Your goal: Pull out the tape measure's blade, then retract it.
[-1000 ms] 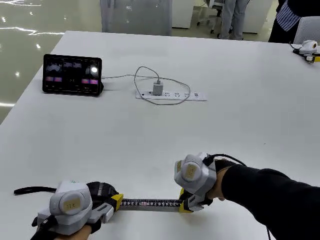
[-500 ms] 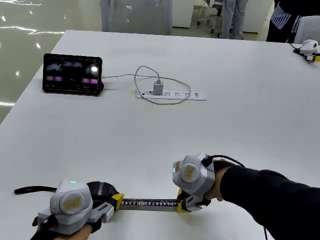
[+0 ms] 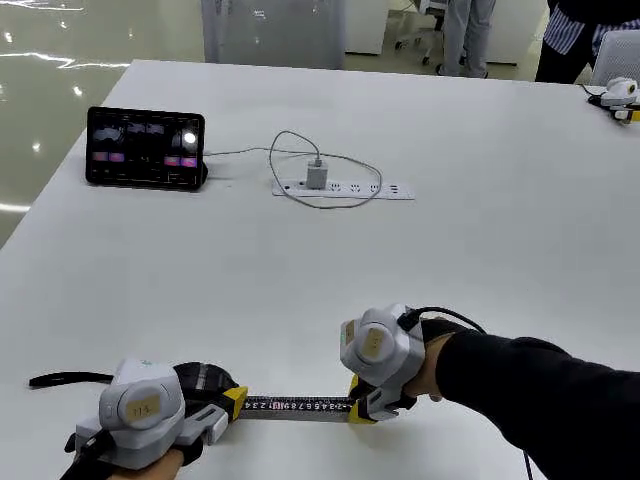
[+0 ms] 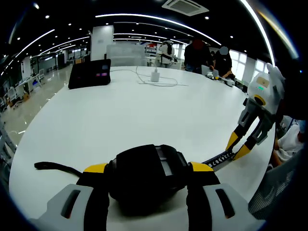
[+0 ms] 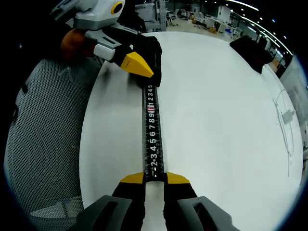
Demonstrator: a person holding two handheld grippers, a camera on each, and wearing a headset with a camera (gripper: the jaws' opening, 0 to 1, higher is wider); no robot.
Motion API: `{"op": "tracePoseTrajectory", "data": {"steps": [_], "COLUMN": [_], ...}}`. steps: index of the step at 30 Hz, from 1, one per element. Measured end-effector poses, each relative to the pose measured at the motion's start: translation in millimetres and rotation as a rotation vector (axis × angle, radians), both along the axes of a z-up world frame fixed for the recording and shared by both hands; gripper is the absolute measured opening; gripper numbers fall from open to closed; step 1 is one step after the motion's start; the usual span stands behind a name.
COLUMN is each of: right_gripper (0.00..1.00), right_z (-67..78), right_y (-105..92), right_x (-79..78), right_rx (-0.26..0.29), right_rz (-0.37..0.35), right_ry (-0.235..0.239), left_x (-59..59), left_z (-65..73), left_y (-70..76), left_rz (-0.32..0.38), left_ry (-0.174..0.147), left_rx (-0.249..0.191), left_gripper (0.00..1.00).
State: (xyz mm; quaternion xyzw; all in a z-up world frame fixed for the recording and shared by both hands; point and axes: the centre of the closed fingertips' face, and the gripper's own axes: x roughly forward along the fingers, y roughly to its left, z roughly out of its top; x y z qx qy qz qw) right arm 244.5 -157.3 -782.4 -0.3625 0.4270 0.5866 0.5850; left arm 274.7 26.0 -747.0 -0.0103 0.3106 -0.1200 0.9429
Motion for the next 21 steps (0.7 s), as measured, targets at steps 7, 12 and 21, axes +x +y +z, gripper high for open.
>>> {"op": "tracePoseTrajectory", "data": {"steps": [7, 12, 21], "right_gripper": [0.10, 0.10, 0.10], "right_z": [-0.7, 0.3, -0.9], "right_y": [3.2, 6.5, 10.5], "right_x": [1.3, 0.9, 2.1], "right_rx": [0.007, 0.004, -0.003], "right_rz": [0.000, 0.008, 0.006], "right_ry": [0.004, 0.000, -0.012], "left_x": [0.1, 0.0, 0.1], "left_z": [0.1, 0.2, -0.1], "left_y": [-0.1, 0.0, 0.4], "left_rz": [0.000, 0.000, 0.002], "left_ry": [0.001, 0.001, 0.001], "left_rx": [-0.001, -0.001, -0.001], "left_gripper": [0.61, 0.61, 0.60]}}
